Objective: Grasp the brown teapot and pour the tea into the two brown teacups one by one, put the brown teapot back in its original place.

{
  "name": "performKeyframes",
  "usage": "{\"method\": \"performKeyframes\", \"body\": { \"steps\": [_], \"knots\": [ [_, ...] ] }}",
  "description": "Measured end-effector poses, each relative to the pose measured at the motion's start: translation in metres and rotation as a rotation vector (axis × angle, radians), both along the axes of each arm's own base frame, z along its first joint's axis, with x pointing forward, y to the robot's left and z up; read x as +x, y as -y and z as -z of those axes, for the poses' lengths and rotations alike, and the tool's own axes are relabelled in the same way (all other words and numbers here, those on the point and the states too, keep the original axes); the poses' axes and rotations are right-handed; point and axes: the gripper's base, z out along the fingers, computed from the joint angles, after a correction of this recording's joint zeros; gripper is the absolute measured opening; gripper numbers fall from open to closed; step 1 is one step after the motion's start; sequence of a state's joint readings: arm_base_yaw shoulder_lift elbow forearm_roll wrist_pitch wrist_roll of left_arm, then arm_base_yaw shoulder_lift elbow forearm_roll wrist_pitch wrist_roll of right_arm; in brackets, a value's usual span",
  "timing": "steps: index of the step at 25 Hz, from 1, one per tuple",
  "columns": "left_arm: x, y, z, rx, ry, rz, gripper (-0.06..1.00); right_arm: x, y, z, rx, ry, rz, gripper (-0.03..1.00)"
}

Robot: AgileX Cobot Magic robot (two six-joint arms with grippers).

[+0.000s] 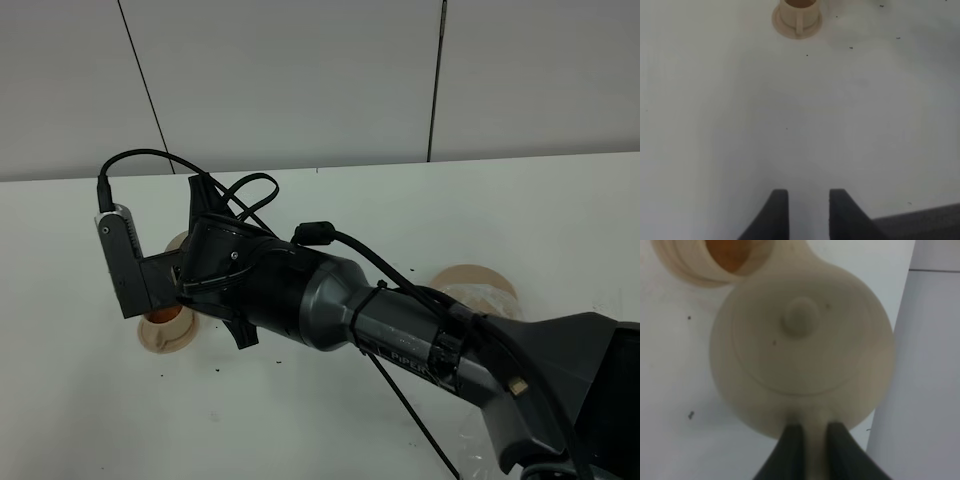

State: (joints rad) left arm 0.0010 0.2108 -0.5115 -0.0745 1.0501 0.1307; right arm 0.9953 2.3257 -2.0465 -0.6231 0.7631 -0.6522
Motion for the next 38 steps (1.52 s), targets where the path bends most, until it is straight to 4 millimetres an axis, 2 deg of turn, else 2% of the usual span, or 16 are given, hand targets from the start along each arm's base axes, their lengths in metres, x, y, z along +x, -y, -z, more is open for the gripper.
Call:
{"method": "performKeyframes", "body": {
  "steps": [9, 17, 38],
  "knots": [
    [0.0000, 0.0000, 0.0000, 0.000, 0.000, 0.000, 0.27, -0.0024, -0.0020, 0.0003, -0.004, 0.004, -0.008, 0.10],
    [0.0000, 0.0000, 0.0000, 0.000, 0.000, 0.000, 0.27, -0.0011, -0.0037, 0.0090, -0.023, 0.011, -0.014, 0.10],
    [0.0000, 0.0000, 0.0000, 0.000, 0.000, 0.000, 0.27, 0.0022, -0.0024, 0.0061, -0.022, 0.056, 0.008, 0.10]
  ]
}}
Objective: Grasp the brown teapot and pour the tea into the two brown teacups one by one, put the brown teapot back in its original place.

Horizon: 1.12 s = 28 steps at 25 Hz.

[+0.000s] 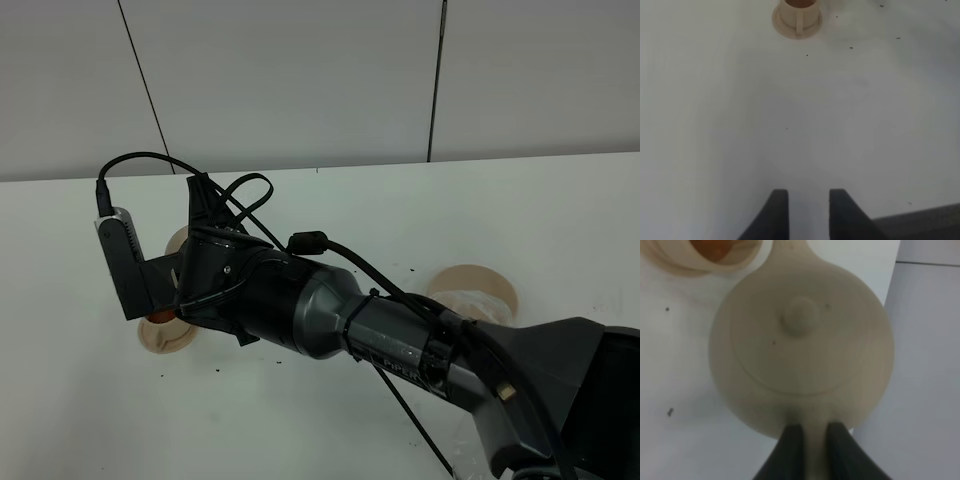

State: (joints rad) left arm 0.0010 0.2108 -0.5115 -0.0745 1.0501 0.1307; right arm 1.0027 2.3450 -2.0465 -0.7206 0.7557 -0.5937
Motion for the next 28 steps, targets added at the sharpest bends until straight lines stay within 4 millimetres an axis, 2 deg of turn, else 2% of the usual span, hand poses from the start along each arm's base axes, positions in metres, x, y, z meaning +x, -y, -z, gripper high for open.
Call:
{"method": "performKeyframes", "body": {
  "steps": [28],
  "knots": [
    [0.0000, 0.0000, 0.0000, 0.000, 0.000, 0.000, 0.27, 0.0002, 0.0007, 0.0001, 0.006, -0.003, 0.016, 0.10]
  ]
}}
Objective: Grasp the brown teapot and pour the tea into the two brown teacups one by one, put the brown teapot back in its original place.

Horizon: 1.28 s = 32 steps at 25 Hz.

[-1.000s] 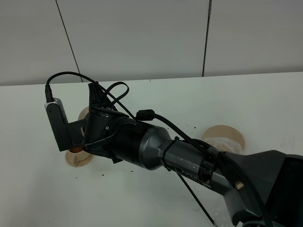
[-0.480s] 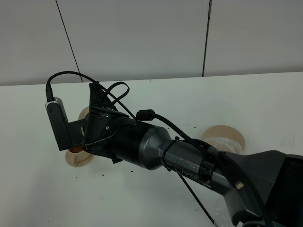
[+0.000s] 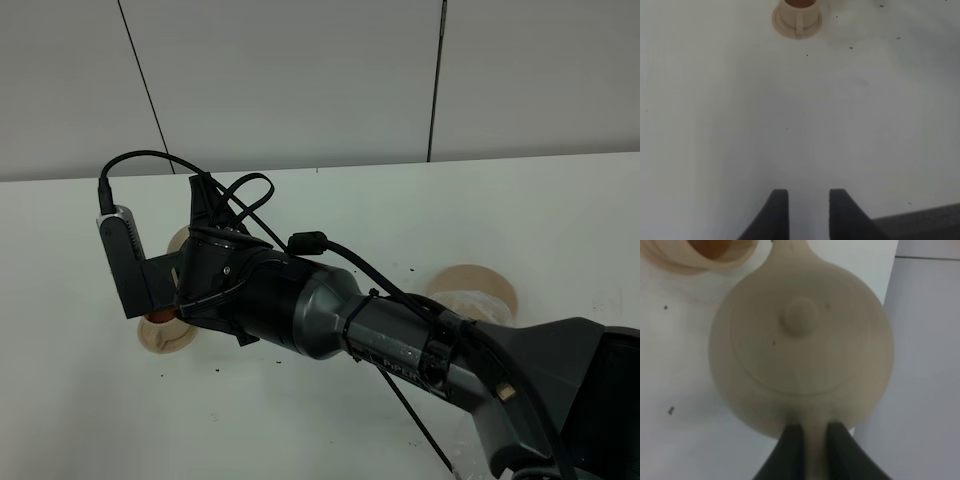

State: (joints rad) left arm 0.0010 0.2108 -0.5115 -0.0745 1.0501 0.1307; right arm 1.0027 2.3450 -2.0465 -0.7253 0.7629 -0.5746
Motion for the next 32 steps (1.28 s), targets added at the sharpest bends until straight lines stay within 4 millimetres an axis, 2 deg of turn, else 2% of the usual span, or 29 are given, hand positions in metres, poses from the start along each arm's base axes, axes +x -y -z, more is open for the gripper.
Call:
{"method": "performKeyframes", "body": {
  "steps": [32],
  "knots": [
    [0.0000, 0.0000, 0.0000, 0.000, 0.000, 0.000, 0.27, -0.0005, 0.0001, -0.0004, 0.007, 0.003, 0.019, 0.10]
  ]
}}
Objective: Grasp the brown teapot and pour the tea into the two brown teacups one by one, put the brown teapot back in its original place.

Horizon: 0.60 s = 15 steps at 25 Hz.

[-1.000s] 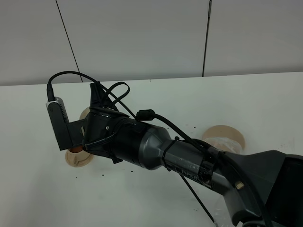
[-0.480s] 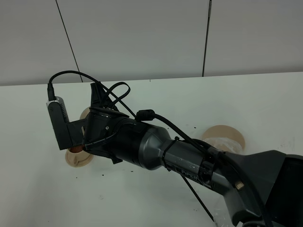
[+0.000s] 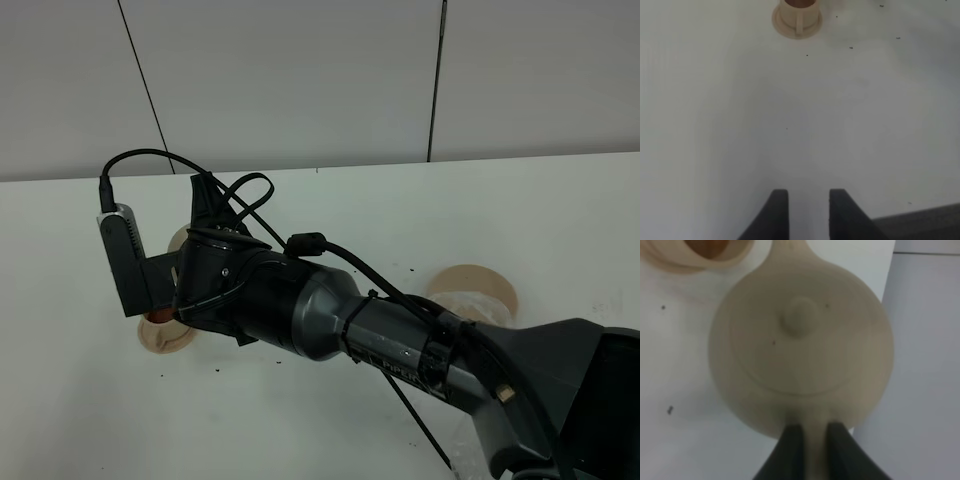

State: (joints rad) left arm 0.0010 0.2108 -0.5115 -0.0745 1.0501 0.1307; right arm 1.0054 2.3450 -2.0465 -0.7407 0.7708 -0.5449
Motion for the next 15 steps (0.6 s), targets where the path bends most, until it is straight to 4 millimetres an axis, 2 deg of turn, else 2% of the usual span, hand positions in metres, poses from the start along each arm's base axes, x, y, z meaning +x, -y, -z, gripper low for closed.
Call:
{"method": "performKeyframes", "body": {
  "steps": [15],
  "knots": [
    [0.0000, 0.0000, 0.0000, 0.000, 0.000, 0.000, 0.27, -0.0036, -0.0011, -0.0002, -0.019, 0.010, 0.009, 0.10]
  ]
}}
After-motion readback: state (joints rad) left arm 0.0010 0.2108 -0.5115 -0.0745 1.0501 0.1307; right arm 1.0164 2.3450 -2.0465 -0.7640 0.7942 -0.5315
